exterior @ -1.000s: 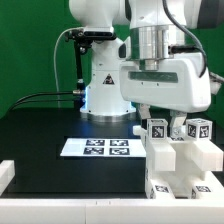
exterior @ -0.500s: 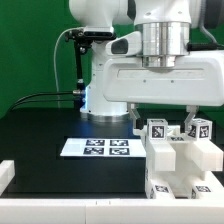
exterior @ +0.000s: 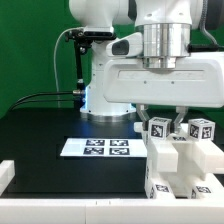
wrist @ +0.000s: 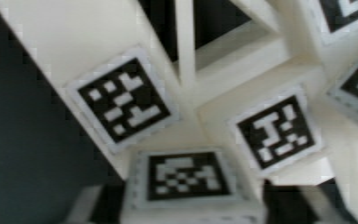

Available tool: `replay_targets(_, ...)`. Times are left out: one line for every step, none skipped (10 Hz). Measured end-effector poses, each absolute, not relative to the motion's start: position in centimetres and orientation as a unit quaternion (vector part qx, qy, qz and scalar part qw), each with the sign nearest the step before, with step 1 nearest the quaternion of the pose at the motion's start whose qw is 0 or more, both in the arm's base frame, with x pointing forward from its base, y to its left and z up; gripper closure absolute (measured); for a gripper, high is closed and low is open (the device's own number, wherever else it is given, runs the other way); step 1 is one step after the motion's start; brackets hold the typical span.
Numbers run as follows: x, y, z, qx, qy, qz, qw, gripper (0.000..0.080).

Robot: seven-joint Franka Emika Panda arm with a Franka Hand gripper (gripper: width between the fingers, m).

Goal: Assemble chair

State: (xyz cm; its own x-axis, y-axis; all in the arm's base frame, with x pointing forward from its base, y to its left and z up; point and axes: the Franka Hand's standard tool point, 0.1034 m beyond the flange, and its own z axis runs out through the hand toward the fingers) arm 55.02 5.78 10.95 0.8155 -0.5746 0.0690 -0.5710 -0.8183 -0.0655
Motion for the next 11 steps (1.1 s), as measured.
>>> replay_targets(55.12, 5.76, 10.97, -0.931, 0.361, -0.039, 0.023, 0.0534)
replay_targets(55.05, 5.7, 10.91, -0.901, 0.432, -0.035, 0.024, 0.0534)
replay_targets(54.97, 5.72, 10.75, -0.868, 0.495, -0.032, 0.024, 0.0534)
replay_targets(54.98, 5.72, 10.71, -0.812, 0.583, -0.029, 0.029, 0.0534)
replay_targets(54.98, 5.6, 10.68, -0.764, 0.644, -0.024, 0.038, 0.0534)
replay_targets(54.88, 5.38, 10.65, -0.739, 0.671, -0.018, 0.054, 0.0534)
replay_targets(54.86, 5.65, 10.63, -0.715, 0.697, -0.015, 0.055, 0.0534)
replay_targets(54.86, 5.66, 10.62, -0.691, 0.721, -0.012, 0.057, 0.0534)
replay_targets(54.86, 5.66, 10.62, -0.675, 0.735, -0.01, 0.058, 0.0534)
replay_targets(54.9, 5.6, 10.6, -0.641, 0.765, -0.005, 0.064, 0.0534)
replay_targets(54.89, 5.53, 10.58, -0.597, 0.799, 0.004, 0.072, 0.0534)
